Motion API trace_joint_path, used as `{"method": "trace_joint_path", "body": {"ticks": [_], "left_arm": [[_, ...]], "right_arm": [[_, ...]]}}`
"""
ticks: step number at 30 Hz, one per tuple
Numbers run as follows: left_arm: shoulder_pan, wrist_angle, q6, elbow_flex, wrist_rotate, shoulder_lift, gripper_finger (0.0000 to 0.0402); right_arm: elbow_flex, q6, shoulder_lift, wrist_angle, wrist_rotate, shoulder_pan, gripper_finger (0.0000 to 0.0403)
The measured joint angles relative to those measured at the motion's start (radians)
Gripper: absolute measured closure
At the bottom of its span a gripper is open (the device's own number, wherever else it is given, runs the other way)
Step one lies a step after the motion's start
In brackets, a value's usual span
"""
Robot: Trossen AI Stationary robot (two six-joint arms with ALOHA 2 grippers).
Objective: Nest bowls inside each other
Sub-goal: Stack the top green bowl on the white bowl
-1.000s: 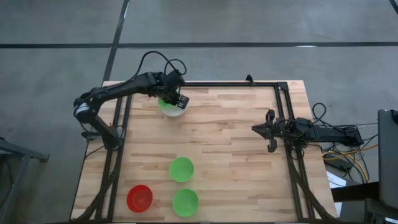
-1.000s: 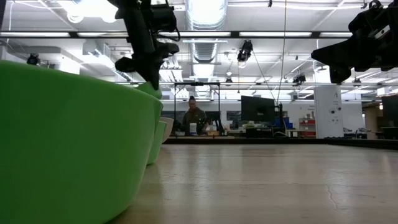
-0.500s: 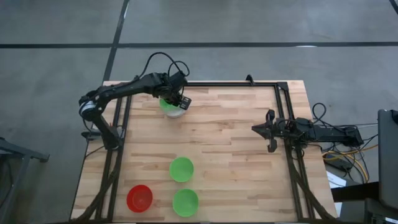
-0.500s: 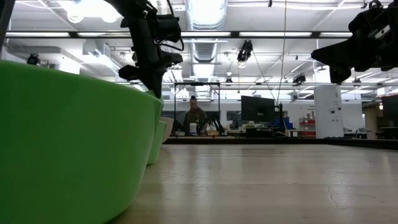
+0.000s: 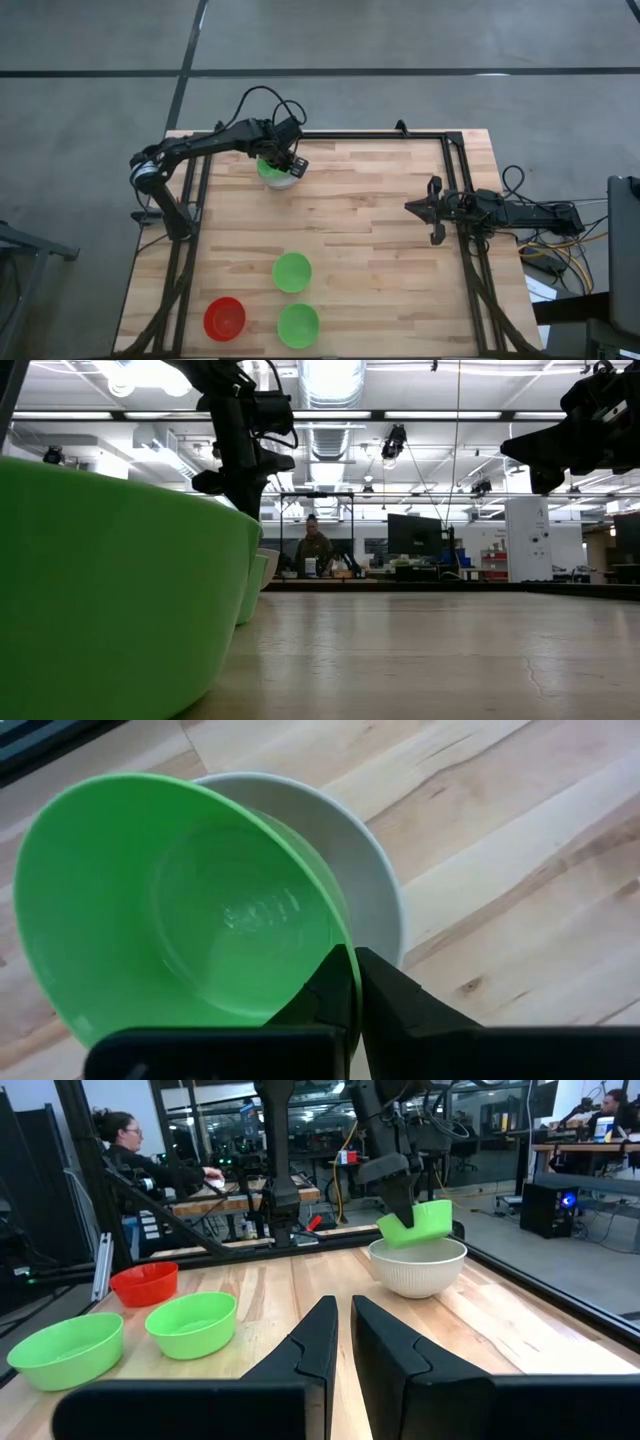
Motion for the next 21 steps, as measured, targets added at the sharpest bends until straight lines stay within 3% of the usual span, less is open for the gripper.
{"method": "trace_joint_path", "body": {"ticks": [13,21], "left_arm": [[-0.003,-0.017,-0.019,-0.002,0.046,-0.005,0.0391],[-0.004,-0.006,-0.022,-0.002,0.024,-0.076,0.0389]], "right_arm": [[0.0,0.001,0.0,0.0,0.0,0.0,0.0369],[0.0,0.0,0.0,0.0,0.0,0.0,0.0369]]}}
